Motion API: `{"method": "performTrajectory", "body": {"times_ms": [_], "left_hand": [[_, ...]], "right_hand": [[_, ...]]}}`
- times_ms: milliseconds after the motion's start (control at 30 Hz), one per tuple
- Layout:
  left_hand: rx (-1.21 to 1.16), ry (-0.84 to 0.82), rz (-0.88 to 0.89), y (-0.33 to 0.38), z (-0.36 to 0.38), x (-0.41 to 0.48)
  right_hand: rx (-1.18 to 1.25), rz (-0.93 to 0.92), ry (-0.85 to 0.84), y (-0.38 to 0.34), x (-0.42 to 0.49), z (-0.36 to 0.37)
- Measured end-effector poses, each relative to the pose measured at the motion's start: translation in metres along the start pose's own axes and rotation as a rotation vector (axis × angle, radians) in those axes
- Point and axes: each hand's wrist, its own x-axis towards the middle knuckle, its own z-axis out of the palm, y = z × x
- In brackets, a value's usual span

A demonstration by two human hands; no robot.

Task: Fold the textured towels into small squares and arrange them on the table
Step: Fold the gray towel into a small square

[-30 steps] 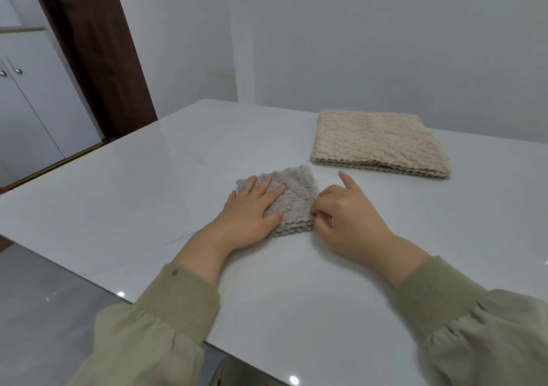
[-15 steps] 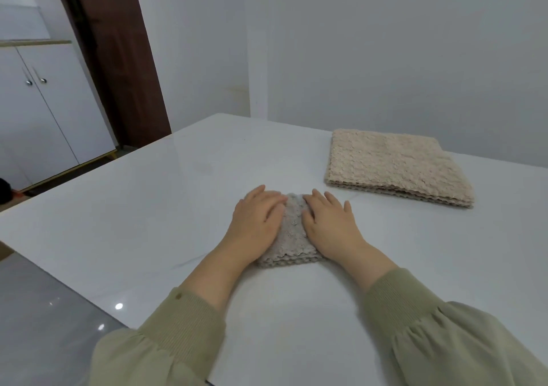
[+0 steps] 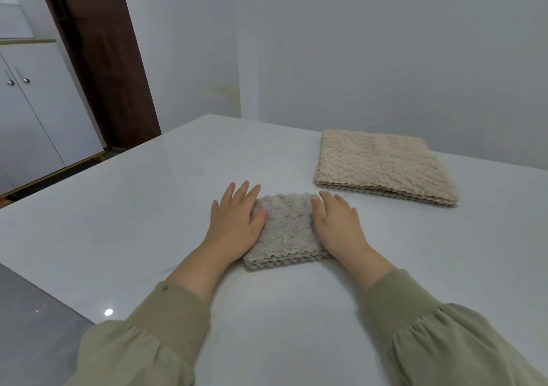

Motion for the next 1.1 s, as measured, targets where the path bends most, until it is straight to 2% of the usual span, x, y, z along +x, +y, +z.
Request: {"method": "performTrajectory", "body": {"times_ms": [67,133,200,300,433,567,833,967,1100], "left_hand": [[-0.053,0.055,0.102,0.007,-0.003,-0.002],[-0.073,0.067,0.205,0.015,-0.005,-0.006],[0.015,-0.053,0.256,0.022,-0.004,-0.012],[0.227,-0.248,0.223,0.023,0.003,-0.017],[0.285,-0.259,0.216,0.025,0.007,-0.017],[0.305,-0.272,0.212,0.027,0.007,-0.017],[0.306,-0.299,0.214,0.028,0.006,-0.015],[0.293,-0.306,0.221,0.027,0.006,-0.014],[0.267,-0.295,0.227,0.025,0.007,-0.014]], "right_hand": [[-0.007,0.034,0.065,0.001,0.002,-0.001],[-0.061,0.059,0.05,-0.001,0.002,-0.002],[-0.115,0.046,0.003,-0.002,0.002,-0.002],[-0.119,0.044,-0.06,-0.002,0.01,-0.002],[0.01,0.117,-0.081,-0.001,0.023,-0.003],[0.085,0.083,-0.118,-0.007,0.028,-0.006],[-0.026,0.083,-0.093,-0.011,0.035,-0.002],[0.059,0.065,-0.097,-0.011,0.034,-0.005],[0.358,0.02,-0.151,-0.01,0.023,-0.009]]}}
